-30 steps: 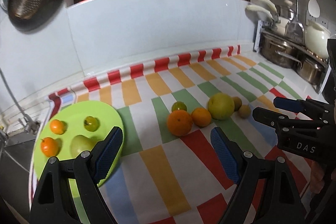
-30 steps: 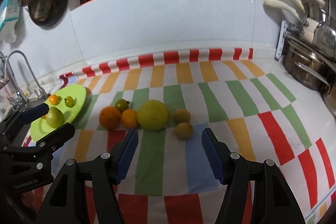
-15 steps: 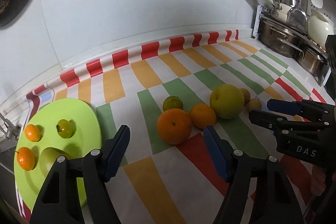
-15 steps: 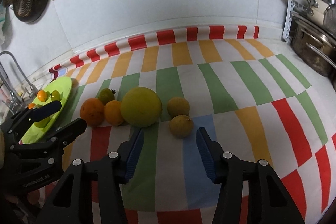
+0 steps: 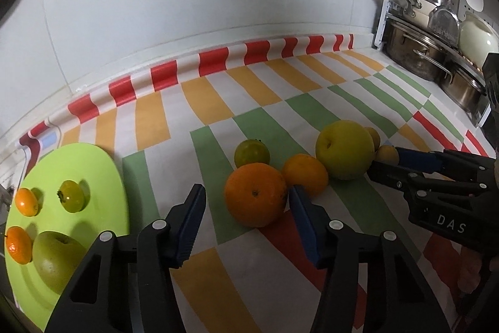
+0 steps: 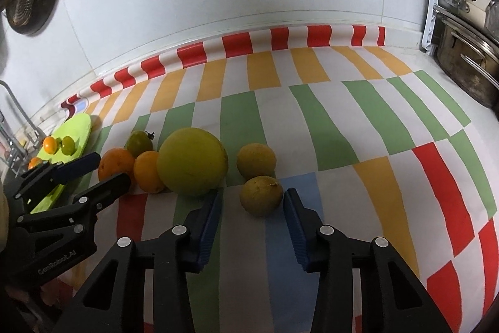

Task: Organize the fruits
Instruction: 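Move both grippers back toward the remaining fruits, then grasp the large orange with the left gripper while the right gripper grasps the brown round fruit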

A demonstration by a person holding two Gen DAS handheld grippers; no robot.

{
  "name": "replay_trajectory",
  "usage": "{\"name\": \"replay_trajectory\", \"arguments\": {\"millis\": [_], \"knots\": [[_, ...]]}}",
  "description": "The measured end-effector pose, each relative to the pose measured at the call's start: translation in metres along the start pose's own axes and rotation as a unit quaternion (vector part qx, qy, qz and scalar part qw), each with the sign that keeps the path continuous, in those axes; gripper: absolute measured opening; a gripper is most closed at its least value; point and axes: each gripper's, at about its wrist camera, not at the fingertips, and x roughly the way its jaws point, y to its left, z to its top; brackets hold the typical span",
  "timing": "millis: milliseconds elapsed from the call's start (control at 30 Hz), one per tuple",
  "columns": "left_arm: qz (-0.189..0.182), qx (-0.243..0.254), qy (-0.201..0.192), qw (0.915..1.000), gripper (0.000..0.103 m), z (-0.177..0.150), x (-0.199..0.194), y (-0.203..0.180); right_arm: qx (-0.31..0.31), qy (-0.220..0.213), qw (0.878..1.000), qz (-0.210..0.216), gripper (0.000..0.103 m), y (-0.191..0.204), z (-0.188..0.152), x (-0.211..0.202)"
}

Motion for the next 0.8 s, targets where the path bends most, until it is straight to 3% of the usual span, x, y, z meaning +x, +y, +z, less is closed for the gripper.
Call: {"name": "replay_trajectory", "arguments": {"millis": [200,300,800], "knots": [[-0.016,-0.006,0.004,0.9998,0.041,0.001,0.002,0.001,-0.003,-0.002,1.000,-0.009,0.034,0.000,0.001,0.002],[-0.014,-0.004,0.004,0.9999,0.041,0.001,0.002,0.000,-0.005,-0.001,1.000,-0.012,0.029,0.000,0.002,0.003],[-0.012,-0.013,-0.012,0.9998,0.041,0.000,-0.031,0.000,-0.014,-0.026,1.000,-0.004,0.029,0.010,0.001,-0.028]]}}
